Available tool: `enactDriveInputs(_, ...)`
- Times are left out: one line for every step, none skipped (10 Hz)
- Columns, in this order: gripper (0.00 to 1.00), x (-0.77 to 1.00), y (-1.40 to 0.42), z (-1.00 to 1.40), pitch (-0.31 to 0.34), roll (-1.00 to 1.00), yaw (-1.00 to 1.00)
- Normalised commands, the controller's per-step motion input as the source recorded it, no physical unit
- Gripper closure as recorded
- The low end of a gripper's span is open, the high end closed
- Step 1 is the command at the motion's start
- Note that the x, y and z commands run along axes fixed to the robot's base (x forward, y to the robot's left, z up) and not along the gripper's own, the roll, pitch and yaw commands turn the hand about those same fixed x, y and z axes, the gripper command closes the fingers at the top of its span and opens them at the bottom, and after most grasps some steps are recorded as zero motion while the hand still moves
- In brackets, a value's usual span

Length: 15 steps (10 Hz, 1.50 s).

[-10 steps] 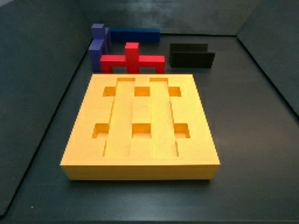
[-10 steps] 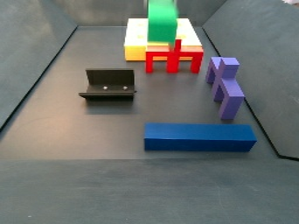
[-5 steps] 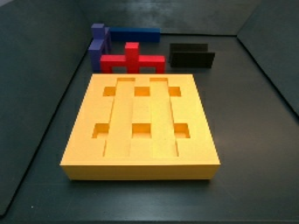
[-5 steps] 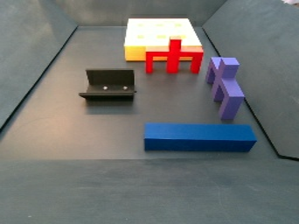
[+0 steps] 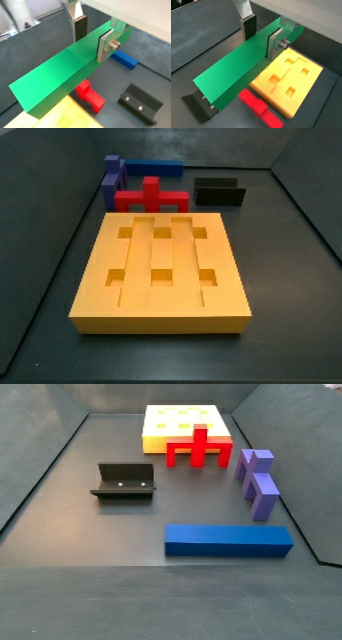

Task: Pick up the green object. Move up. Move to above the board. Insert the green object.
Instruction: Move to above the board, then insert the green object.

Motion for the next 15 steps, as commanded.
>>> enactDriveInputs(1.0, -0.08, -1.4, 0.22, 0.077, 0.0, 0.01)
enactDriveInputs(1.0, -0.04, -1.4, 0.25, 0.097, 0.01, 0.01)
enactDriveInputs(1.0, 0.0, -0.9, 0.16, 0.109, 0.0, 0.01)
enactDriveInputs(1.0, 0.05, -0.37, 0.07, 0.137, 0.02, 0.01)
enactDriveInputs(1.0, 0.0, 0.0, 0.0, -0.004, 0.0, 0.0)
enactDriveInputs(1.0, 0.0, 0.0, -0.01, -0.016, 0.0, 0.0)
enactDriveInputs(1.0, 0.02, 0.0, 0.0, 0.0, 0.0, 0.0)
enactDriveInputs(1.0, 0.02, 0.0, -0.02, 0.0, 0.0, 0.0)
enactDriveInputs(1.0, -0.1, 0.01, -0.49, -0.059, 0.0, 0.0)
enactDriveInputs(1.0, -0.39, 0.0, -1.0, -0.074, 0.02, -0.02)
enactDriveInputs(1.0, -0.48, 0.0, -1.0, -0.036, 0.0, 0.0)
enactDriveInputs(1.0, -0.17, -0.1, -1.0, -0.051, 0.0, 0.0)
enactDriveInputs(1.0, 0.13, -0.07, -0.89, -0.146, -0.05, 0.3)
enactDriveInputs(1.0, 0.35, -0.08, -0.73, -0.101, -0.15, 0.64)
enactDriveInputs(1.0, 0.36, -0.07, -0.78, -0.067, -0.14, 0.65)
